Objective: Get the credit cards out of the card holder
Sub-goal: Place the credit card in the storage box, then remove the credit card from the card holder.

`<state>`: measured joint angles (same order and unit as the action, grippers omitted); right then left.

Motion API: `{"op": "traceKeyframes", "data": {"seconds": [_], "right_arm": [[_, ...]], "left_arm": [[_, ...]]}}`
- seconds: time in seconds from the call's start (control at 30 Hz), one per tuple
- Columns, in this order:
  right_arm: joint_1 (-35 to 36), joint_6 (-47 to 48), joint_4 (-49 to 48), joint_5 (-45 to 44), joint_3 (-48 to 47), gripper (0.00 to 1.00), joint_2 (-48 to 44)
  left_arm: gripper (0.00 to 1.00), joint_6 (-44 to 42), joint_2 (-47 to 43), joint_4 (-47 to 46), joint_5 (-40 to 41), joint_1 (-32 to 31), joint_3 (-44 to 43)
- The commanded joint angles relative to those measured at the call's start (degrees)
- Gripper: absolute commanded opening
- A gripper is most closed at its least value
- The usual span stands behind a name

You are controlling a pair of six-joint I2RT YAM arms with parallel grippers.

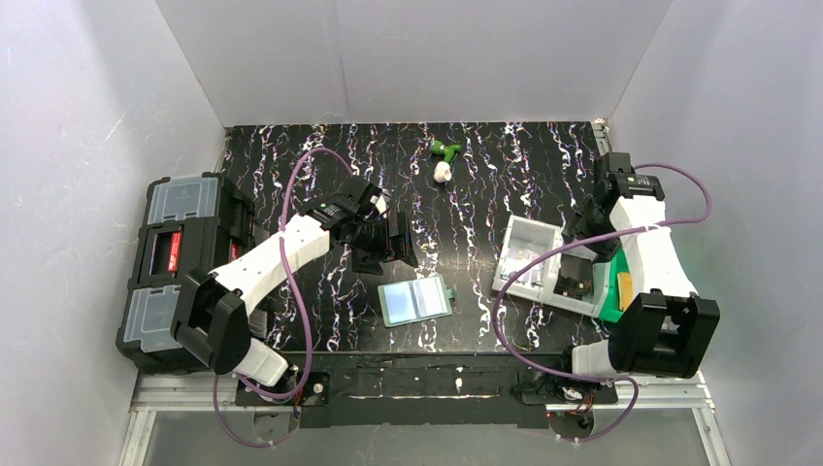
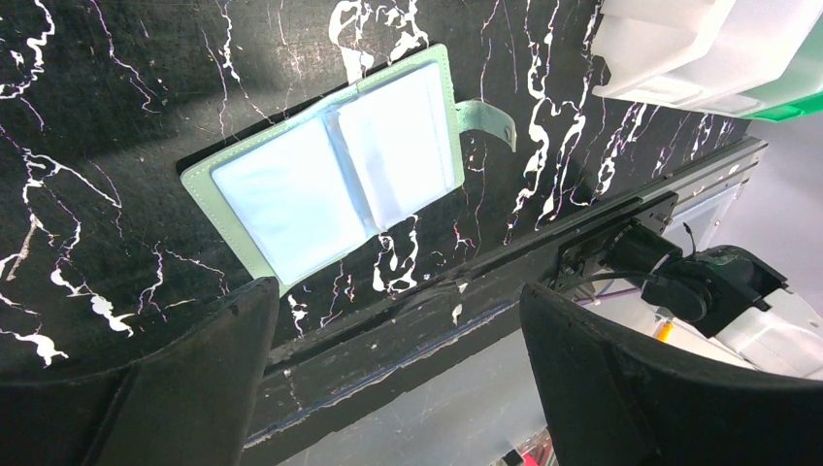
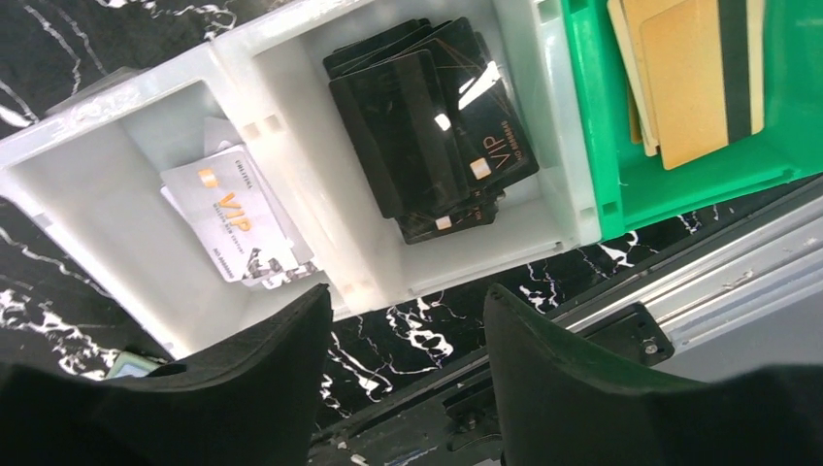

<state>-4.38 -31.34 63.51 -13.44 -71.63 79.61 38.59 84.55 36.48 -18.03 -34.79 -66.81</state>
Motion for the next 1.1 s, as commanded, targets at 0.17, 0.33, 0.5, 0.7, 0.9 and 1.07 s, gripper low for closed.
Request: {"op": "traceKeyframes", "data": {"seconds": [0.17,0.33,0.5,0.7,0.9,1.07], "right_arm": [[-0.1,1.5,1.1,6.7,-4.2,0.88,-5.3],[0.0,2.1,1.1,10.9,-5.8,0.98,-7.0],[6.8,0.9,0.5,12.2,-7.5,0.98,-7.0],[23.0,-4.5,-3.7,15.1,-7.7,0.98,-3.3],[36.5,-8.4,-10.5,18.5,-5.2,0.92,2.4],[45.6,-9.5,-15.1,20.2,-3.0,0.79,7.6]], "left_arm": [[0.94,-0.4,-2.3,2.9,2.1,-0.2,0.3],[0.95,-0.2,-2.6,3.5,2.8,-0.2,0.5],[0.95,0.3,-3.2,3.8,4.4,-0.2,1.6],[0.93,1.7,-4.0,3.1,4.5,-0.2,5.3],[0.83,3.8,-6.1,1.5,5.1,-0.2,10.6],[0.54,5.3,-5.6,-1.6,4.2,-0.2,14.0]]}}
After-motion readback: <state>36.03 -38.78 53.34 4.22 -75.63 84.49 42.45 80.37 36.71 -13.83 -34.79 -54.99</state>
